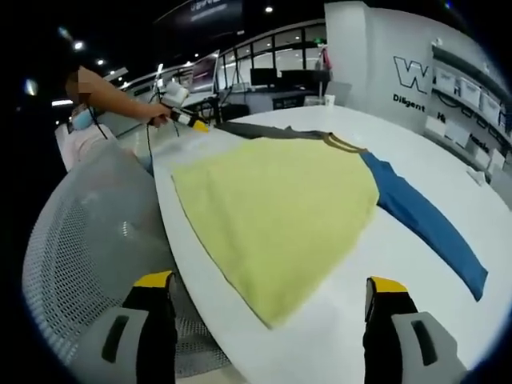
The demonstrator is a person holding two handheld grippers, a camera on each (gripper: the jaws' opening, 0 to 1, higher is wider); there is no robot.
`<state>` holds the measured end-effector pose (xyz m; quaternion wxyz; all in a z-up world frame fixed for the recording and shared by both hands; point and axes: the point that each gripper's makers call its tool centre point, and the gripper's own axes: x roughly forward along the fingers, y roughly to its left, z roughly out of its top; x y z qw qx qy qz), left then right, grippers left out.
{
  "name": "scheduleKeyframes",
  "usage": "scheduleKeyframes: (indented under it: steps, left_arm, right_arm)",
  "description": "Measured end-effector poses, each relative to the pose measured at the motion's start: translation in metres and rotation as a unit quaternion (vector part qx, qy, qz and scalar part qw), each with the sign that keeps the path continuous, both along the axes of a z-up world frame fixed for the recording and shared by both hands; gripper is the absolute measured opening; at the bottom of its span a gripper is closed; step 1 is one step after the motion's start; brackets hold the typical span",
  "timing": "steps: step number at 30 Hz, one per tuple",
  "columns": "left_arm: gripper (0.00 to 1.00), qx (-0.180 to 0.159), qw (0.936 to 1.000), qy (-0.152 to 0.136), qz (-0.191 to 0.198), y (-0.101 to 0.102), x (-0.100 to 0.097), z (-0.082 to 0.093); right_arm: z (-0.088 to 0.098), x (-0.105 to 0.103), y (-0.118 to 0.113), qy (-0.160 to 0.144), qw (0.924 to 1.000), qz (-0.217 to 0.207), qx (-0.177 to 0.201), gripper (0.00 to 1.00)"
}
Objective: Fold the garment on the visible template until the final outline fits inside the template.
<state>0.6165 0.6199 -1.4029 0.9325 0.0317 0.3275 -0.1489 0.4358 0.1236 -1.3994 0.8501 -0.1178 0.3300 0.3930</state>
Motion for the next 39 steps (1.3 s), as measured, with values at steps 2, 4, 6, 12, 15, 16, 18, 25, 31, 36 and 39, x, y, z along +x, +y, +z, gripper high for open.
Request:
scheduleKeyframes:
  steps: [2,4,6,12,15,16,18,25,31,36,39]
  left_arm:
    - [0.79,0.003,1.0,0.0,0.005,0.006,0.003,-0.002]
    - [0.78,0.006,0.9999,0.0,0.01,0.01,0.005,-0.003]
    - [0.78,0.007,0.9999,0.002,0.014,0.013,0.007,-0.004]
    - [0.77,0.01,0.9995,0.004,0.029,0.023,0.017,-0.007]
    - [0.75,0.018,0.9992,0.005,0.034,0.031,0.024,-0.009]
    - [0.75,0.018,0.9992,0.006,0.036,0.032,0.026,-0.01]
    - [0.74,0.023,0.9989,0.007,0.04,0.036,0.03,-0.011]
    - [0.71,0.013,0.9979,0.001,0.064,0.048,0.045,-0.009]
    - [0.68,0.005,0.9967,0.001,0.082,0.06,0.054,-0.011]
    - [0.65,-0.003,0.9951,0.004,0.099,0.069,0.059,-0.012]
    - [0.59,-0.002,0.9941,0.01,0.108,0.068,0.055,-0.012]
  right_arm:
    - [0.0,-0.001,-0.001,0.0,1.0,-0.002,-0.002,0.96]
    - [0.001,-0.001,-0.003,0.0,1.0,-0.004,-0.005,0.95]
    - [0.001,-0.002,-0.006,0.0,1.0,-0.006,-0.008,0.95]
    - [0.002,-0.002,-0.011,0.004,0.9998,-0.015,-0.009,0.94]
    - [0.001,-0.001,-0.011,0.004,0.9998,-0.016,-0.01,0.93]
    - [0.001,-0.001,-0.011,0.005,0.9998,-0.016,-0.011,0.93]
    - [0.0,-0.001,-0.011,0.006,0.9998,-0.016,-0.012,0.93]
    - [-0.001,0.0,-0.012,0.01,0.9996,-0.019,-0.016,0.93]
    - [-0.003,0.001,-0.015,0.013,0.9995,-0.019,-0.02,0.91]
    - [-0.002,0.003,-0.019,0.015,0.9993,-0.014,-0.032,0.91]
    - [0.001,0.007,-0.022,0.013,0.9993,-0.019,-0.031,0.91]
